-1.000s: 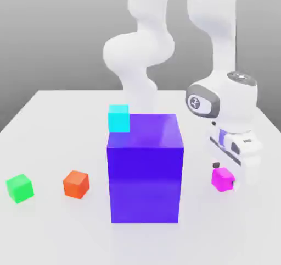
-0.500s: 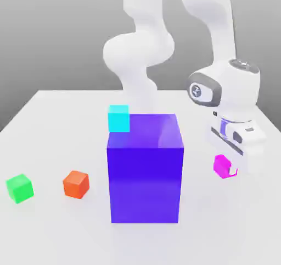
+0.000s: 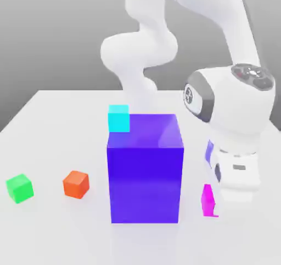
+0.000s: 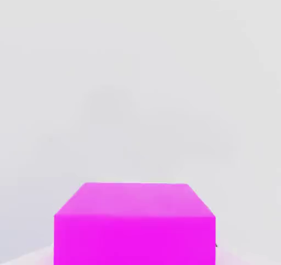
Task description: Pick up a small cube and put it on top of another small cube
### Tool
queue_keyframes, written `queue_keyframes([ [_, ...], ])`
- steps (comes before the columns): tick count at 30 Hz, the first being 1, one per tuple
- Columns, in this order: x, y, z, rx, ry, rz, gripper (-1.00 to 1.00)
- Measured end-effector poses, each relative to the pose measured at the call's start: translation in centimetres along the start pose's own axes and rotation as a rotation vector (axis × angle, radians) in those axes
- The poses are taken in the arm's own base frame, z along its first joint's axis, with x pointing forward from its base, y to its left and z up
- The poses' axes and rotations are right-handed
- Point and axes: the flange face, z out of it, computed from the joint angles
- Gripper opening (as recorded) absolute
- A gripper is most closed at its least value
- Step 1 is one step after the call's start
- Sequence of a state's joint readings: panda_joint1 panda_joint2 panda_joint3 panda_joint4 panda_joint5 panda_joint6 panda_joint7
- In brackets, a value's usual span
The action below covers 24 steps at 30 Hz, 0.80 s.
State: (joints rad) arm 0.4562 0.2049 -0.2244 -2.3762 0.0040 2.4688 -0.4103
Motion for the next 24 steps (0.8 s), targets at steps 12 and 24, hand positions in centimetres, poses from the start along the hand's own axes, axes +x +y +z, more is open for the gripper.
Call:
queue_keyframes([
  [12,-19.7,22.5,-1.1,0.012,0.030,0.201,-1.00],
  [24,-42.4,23.6,4.5,0.008,0.116,0.227,-1.00],
])
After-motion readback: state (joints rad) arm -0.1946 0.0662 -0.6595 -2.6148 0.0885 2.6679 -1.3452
